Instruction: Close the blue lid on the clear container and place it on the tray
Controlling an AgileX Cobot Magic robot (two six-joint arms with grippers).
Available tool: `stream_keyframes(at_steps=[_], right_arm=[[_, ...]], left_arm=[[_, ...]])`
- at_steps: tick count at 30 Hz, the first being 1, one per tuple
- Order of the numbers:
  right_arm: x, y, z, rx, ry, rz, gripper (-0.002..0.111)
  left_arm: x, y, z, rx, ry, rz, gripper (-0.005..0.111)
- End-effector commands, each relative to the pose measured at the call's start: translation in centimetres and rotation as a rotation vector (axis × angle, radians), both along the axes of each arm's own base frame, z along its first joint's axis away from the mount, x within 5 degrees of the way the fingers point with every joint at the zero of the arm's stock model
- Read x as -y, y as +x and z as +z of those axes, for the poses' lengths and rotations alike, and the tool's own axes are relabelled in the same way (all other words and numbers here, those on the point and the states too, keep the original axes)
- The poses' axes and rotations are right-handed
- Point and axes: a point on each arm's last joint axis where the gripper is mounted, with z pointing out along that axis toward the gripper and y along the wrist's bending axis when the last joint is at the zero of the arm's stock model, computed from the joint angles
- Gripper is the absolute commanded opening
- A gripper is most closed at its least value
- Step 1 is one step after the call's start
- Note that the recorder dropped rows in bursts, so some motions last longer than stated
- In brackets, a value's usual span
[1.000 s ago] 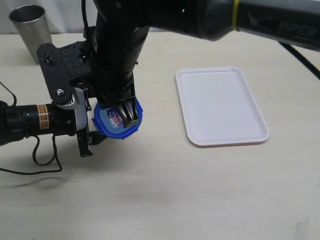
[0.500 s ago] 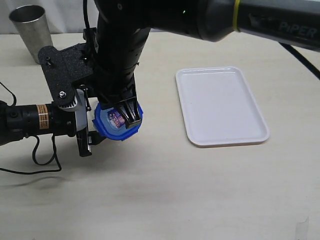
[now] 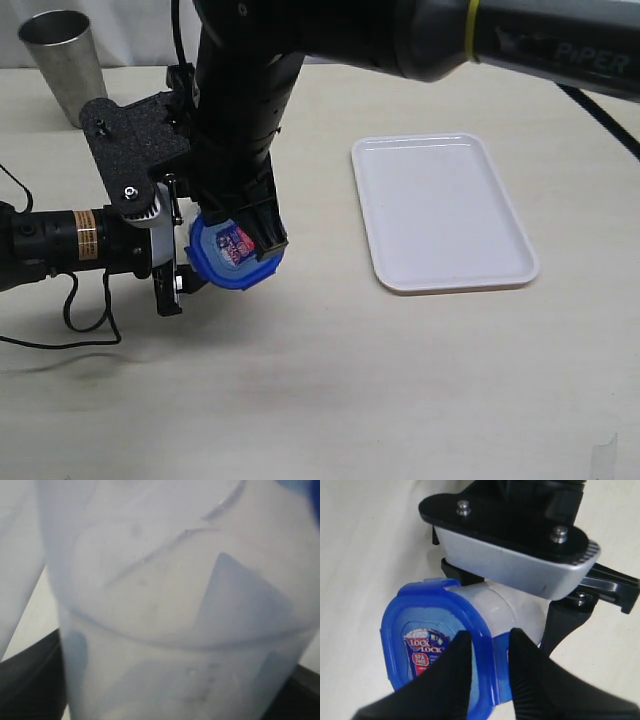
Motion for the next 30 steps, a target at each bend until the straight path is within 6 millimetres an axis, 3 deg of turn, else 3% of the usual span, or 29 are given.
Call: stream_keyframes(at_steps=[1,5,15,30], right_arm=[[0.0,-0.7,-4.5,-0.161,-0.134,0.013,0.004],[0.1,-0.6,-5.3,-0.169,-0.169,0.017,0.004],[-0.2,-0.2,-4.7,-0.122,-0.124,0.014,0.004],[1.5,-1.0,5.0,0.074,0.148,-0.127,0.004]], left_arm=[[0.4,0.3,1.7,-0.01,-0.162,0.022,0.0],[0.4,0.3,1.7,-0.01,-0.162,0.022,0.0],[0.4,0.3,1.7,-0.014,-0.164,0.023,0.0],[0.4,0.3,1.7,-0.03,-0.171,0.028,0.0]])
